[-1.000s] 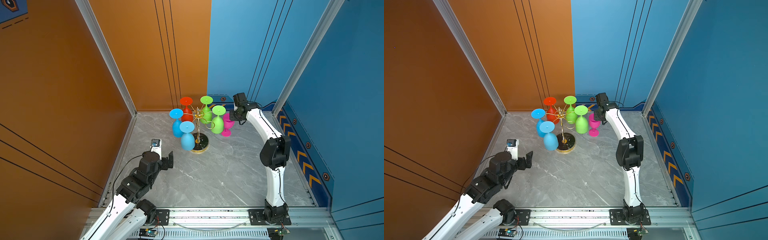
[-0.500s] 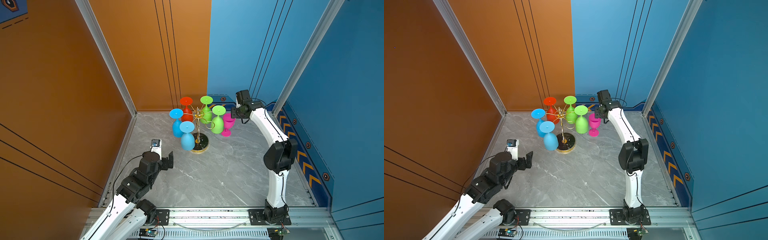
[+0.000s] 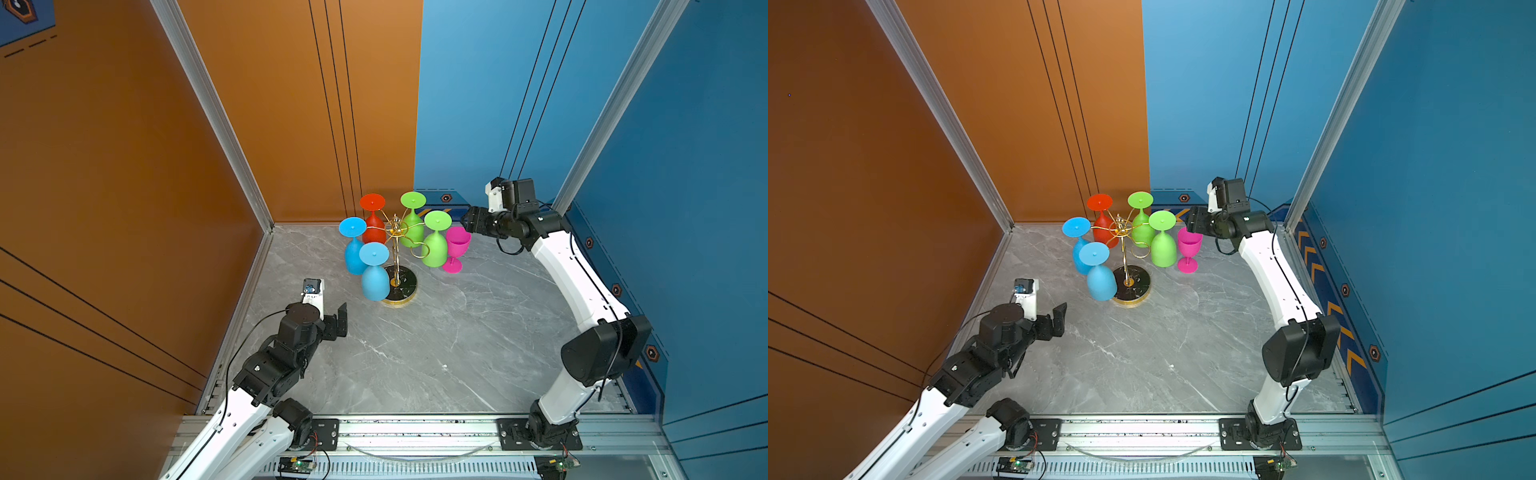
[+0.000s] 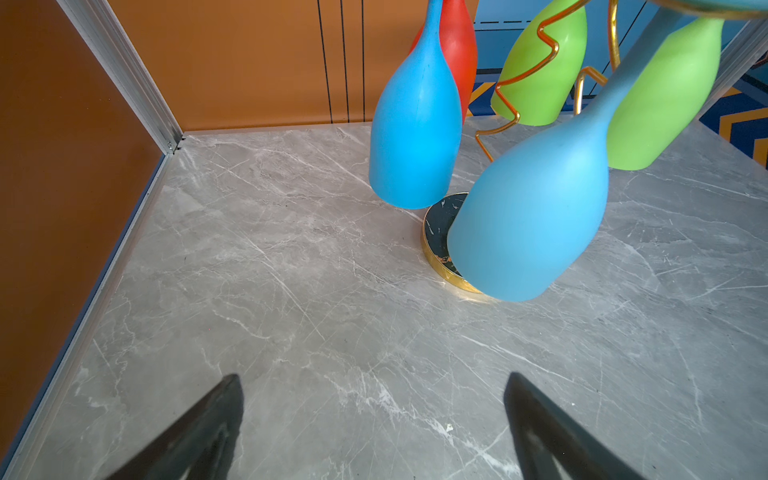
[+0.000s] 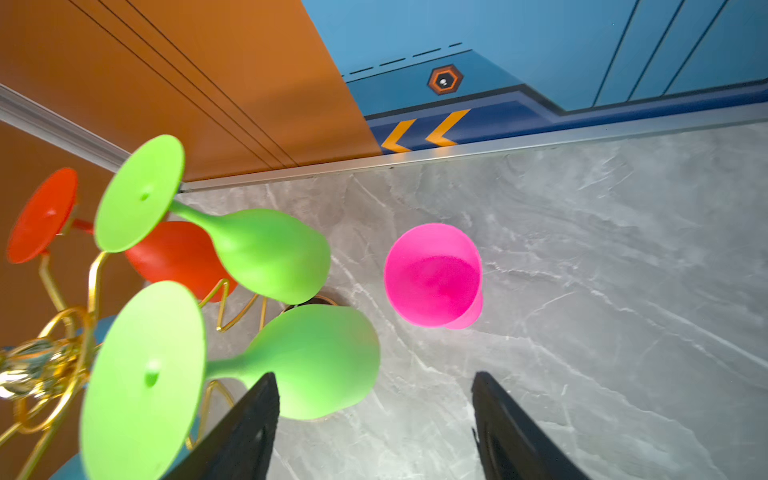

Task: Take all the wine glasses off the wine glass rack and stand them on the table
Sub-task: 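Open the right gripper and raise it off the magenta glass, then reach the right gripper to the foot of the lower green glass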

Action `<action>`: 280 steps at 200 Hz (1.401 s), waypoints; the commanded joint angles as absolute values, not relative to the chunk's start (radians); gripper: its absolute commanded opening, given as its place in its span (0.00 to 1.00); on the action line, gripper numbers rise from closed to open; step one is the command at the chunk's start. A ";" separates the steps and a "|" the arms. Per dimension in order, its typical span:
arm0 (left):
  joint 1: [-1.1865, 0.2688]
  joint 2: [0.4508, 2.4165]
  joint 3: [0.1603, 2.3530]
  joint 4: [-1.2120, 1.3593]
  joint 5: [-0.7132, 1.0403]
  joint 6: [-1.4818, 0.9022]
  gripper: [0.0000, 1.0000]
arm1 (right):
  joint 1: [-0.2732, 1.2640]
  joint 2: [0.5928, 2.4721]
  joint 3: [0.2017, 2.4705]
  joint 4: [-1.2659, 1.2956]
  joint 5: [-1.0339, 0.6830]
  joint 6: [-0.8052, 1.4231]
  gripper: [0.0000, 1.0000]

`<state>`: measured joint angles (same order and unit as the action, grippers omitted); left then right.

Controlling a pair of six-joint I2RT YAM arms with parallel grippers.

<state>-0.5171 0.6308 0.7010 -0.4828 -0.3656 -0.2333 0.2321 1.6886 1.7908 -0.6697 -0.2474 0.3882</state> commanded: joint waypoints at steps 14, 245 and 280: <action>-0.508 0.640 0.693 -0.470 -0.342 -0.242 0.98 | 0.220 1.586 1.680 -0.482 -0.396 0.534 0.73; -0.509 0.629 0.689 -0.468 -0.338 -0.241 0.98 | 0.252 1.612 1.470 -0.104 -0.580 0.854 0.42; -0.509 0.629 0.689 -0.467 -0.337 -0.239 0.98 | 0.257 1.619 1.459 -0.092 -0.584 0.866 0.36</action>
